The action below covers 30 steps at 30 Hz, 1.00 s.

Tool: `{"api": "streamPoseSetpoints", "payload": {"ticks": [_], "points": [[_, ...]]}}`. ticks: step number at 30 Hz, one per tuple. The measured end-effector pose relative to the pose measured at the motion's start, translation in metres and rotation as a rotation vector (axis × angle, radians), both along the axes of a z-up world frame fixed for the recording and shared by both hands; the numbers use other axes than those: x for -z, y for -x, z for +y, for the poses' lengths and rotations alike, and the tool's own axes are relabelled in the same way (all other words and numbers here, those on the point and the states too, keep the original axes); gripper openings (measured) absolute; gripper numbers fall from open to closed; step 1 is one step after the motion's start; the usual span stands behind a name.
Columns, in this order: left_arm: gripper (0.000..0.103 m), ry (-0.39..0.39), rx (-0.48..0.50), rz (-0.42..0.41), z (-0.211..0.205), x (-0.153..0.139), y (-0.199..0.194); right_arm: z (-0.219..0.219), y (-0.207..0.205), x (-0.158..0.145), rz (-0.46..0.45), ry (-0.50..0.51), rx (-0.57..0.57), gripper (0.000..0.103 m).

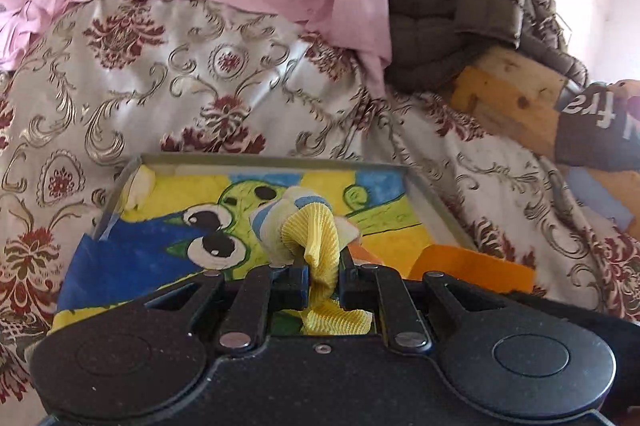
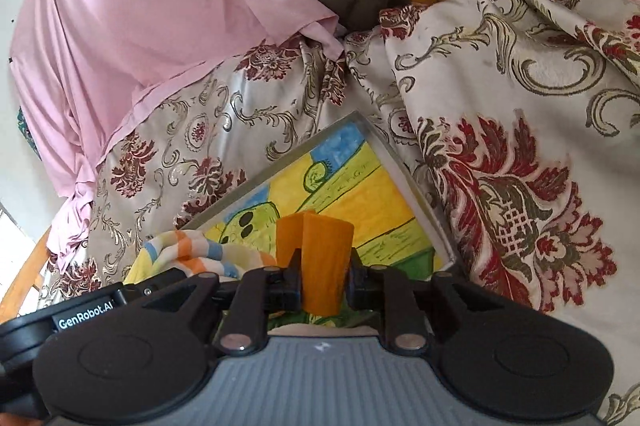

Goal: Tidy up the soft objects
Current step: 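Lower both tools into the tray and open them, releasing sock and orange piece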

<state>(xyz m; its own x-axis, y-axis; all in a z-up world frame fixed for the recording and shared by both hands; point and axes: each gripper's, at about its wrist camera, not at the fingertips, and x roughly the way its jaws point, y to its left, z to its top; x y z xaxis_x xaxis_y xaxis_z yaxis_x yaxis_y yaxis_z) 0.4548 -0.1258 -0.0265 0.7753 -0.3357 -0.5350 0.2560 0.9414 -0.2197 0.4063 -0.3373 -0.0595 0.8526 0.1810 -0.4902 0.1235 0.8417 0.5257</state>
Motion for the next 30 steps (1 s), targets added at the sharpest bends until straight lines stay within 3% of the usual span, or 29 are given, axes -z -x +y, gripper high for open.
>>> {"api": "streamPoseSetpoints", "payload": {"ticks": [7, 12, 17, 22, 30], "points": [[0.017, -0.03, -0.036, 0.036, 0.002, 0.001, -0.005, -0.001, -0.001, 0.0, 0.008, -0.002, 0.011, 0.036], [0.026, -0.062, -0.057, 0.054, 0.001, 0.0, -0.005, -0.004, 0.003, -0.004, 0.0, 0.008, 0.021, 0.045], [0.051, -0.092, -0.08, 0.061, 0.0, -0.002, -0.002, -0.007, 0.008, -0.013, -0.017, 0.025, 0.033, 0.058], [0.065, -0.065, -0.1, 0.033, 0.006, -0.012, 0.009, -0.01, 0.022, -0.03, -0.053, 0.058, 0.044, 0.072], [0.085, -0.021, -0.139, -0.089, 0.016, -0.046, 0.047, -0.007, 0.065, -0.068, -0.151, 0.126, 0.028, 0.093]]}}
